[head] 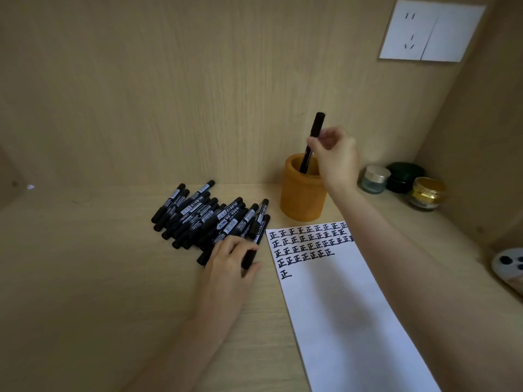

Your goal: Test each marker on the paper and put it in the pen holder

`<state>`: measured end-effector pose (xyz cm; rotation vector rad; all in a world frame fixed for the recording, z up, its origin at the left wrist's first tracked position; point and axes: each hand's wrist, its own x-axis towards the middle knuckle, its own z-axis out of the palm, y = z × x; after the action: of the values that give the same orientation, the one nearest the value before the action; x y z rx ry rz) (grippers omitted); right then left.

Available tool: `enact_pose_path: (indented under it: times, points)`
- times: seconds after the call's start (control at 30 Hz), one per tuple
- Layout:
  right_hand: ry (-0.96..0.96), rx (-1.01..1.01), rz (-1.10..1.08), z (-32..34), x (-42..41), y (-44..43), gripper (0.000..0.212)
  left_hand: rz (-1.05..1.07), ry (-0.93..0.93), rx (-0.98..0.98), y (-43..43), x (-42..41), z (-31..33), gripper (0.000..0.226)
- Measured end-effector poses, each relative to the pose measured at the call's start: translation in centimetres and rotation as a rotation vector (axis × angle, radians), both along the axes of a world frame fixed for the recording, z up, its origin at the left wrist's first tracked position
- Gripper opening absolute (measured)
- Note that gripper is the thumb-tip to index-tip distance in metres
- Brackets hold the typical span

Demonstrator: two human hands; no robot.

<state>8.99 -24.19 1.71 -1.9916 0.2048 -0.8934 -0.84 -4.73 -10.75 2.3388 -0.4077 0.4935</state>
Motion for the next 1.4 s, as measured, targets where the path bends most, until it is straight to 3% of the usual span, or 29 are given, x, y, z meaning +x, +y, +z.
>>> enact_pose_path:
  times: [0.2,0.3,0.4,0.5,0.57,0.8,0.87,0.97,1.07,1.2,1.4]
  points:
    - [0.334,-0.407,-0.096,-1.0,0.8,-0.3,0.034,0.004,0.045,-0.005,-0.1,0.0,0.3,0.032]
    - [0.402,-0.450,-0.039,-1.2,0.5,-0.2,0.032,0.001,0.037,-0.024,-0.1,0.0,0.2,0.033]
    - [0.357,-0.446,-0.014,-1.6,-0.6,-0.1,0.032,0.007,0.034,-0.033,-0.1,0.0,0.3,0.032]
    - [0.066,-0.469,-0.010,-2.6,-3.0,0.6,0.023,0.008,-0.013,-0.058,0.1,0.0,0.3,0.030]
    - [0.017,-0.386,0.066,-4.0,-5.2,1.5,0.017,0.019,-0.040,-0.081,0.3,-0.1,0.5,0.029]
    - [0.610,0.314,0.508,-7.6,-10.0,4.3,0.041,0.007,-0.069,-0.458,0.6,-0.8,2.1,0.021]
    - [0.643,0.518,0.586,-7.7,-10.4,4.7,0.043,-0.027,-0.054,-0.533,0.5,-1.1,2.4,0.019]
    - [0.544,0.777,0.691,-8.0,-10.6,4.6,0.035,-0.113,-0.004,-0.546,0.2,-1.4,2.4,0.022]
    - [0.436,0.710,0.666,-8.1,-10.9,4.3,0.022,-0.167,0.085,-0.434,-0.2,-1.4,1.8,0.030]
    - [0.378,0.485,0.667,-8.5,-11.8,4.6,0.031,-0.292,0.217,-0.323,-0.5,-1.5,1.3,0.024]
    - [0.334,0.384,0.769,-8.7,-12.4,4.3,0.023,-0.361,0.263,-0.189,-0.9,-2.4,1.9,0.015]
